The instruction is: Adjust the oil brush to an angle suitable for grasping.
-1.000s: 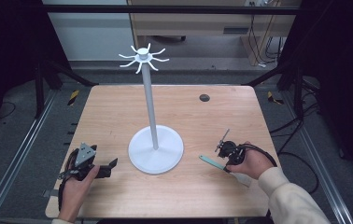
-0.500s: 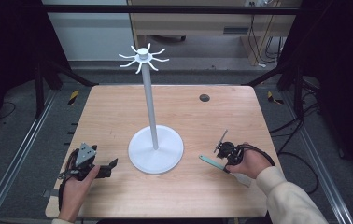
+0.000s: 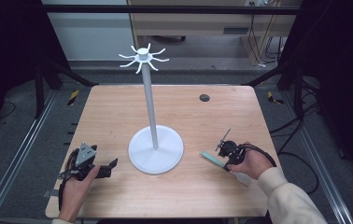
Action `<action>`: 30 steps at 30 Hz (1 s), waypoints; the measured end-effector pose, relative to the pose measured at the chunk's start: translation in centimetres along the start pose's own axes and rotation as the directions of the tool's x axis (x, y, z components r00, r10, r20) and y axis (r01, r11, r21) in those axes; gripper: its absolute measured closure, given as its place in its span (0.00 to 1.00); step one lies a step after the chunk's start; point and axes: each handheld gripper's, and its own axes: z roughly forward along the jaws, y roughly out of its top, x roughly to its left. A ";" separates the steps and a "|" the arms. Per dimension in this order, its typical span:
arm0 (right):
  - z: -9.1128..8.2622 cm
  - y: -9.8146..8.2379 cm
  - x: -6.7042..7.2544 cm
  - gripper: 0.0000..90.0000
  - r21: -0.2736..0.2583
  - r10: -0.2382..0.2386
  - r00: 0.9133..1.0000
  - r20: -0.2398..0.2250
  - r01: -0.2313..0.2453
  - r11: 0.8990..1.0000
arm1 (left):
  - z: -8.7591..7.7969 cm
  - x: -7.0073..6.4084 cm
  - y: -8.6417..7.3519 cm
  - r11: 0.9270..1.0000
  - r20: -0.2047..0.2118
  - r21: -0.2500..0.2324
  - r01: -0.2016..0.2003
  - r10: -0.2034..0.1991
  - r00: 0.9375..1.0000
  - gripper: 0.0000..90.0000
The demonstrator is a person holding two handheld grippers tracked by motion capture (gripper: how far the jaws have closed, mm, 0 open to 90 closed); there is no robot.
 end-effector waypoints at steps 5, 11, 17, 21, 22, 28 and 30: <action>-2.2 0.5 -0.3 0.92 -0.076 0.029 1.000 0.003 -0.029 0.997 | -0.2 0.0 -0.1 1.000 -0.004 -0.001 0.001 -0.001 1.000 0.02; -6.0 1.8 -0.9 0.92 -0.236 0.058 0.998 0.030 -0.050 0.970 | -0.4 0.2 0.0 1.000 -0.011 -0.008 0.011 -0.011 1.000 0.02; -9.1 2.9 -1.2 0.92 -0.398 0.075 0.997 0.034 -0.055 0.916 | -0.6 -0.1 0.0 1.000 -0.013 -0.009 0.008 -0.008 1.000 0.02; -10.1 3.3 -1.3 0.92 -0.494 0.102 0.994 0.034 -0.072 0.866 | -0.9 -0.4 0.1 1.000 -0.016 -0.012 -0.001 0.001 1.000 0.02; -10.2 3.4 -1.3 0.92 -0.509 0.106 0.994 0.036 -0.074 0.858 | -1.0 -0.5 0.1 1.000 -0.018 -0.014 -0.002 0.002 1.000 0.02; -11.4 4.3 -1.7 0.92 -0.623 0.137 0.991 0.008 -0.102 0.776 | -1.6 -0.8 -0.1 1.000 -0.039 -0.011 -0.009 0.008 0.999 0.02; -11.9 5.1 -1.6 0.92 -0.655 0.141 0.990 0.010 -0.100 0.749 | -1.7 -0.7 -0.2 1.000 -0.050 -0.003 -0.017 0.017 0.999 0.02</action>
